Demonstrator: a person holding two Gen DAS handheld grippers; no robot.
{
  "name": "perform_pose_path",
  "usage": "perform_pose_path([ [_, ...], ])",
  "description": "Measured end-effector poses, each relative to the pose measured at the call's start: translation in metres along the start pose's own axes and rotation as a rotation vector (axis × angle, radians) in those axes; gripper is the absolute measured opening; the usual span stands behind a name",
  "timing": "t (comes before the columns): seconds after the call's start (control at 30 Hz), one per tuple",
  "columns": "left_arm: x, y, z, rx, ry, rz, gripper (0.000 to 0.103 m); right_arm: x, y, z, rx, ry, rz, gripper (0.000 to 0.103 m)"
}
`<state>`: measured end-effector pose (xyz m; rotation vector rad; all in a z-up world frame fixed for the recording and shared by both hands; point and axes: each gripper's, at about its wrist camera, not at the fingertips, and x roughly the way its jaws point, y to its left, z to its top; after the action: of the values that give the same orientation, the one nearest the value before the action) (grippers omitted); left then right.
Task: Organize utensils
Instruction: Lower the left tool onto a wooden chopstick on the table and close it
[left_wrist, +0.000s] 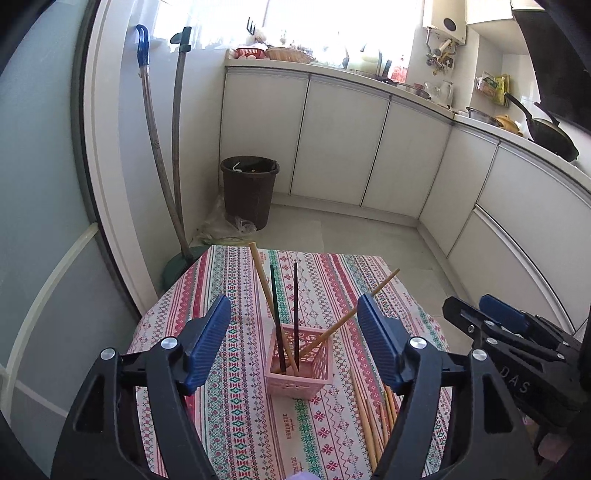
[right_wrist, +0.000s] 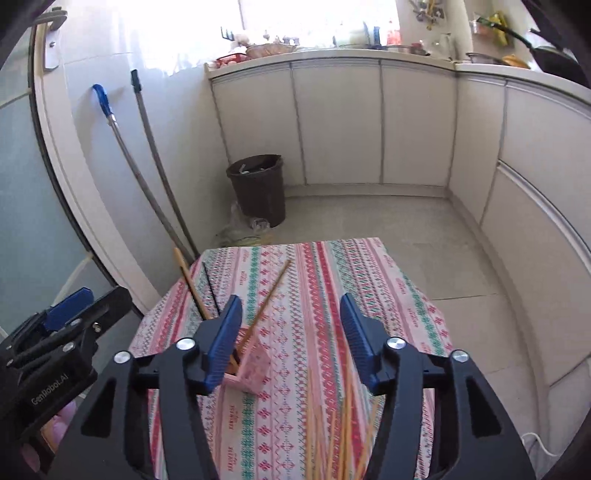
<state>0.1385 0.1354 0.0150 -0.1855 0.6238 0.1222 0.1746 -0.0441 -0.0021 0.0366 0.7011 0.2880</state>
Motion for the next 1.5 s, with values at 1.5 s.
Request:
perform_pose_path([
  [1.5,0.267,-0.167,-0.113,0.175,0.549,0.042,0.062,0.03,-0.241,-0.087,0.943,0.321,0.233,0.096],
])
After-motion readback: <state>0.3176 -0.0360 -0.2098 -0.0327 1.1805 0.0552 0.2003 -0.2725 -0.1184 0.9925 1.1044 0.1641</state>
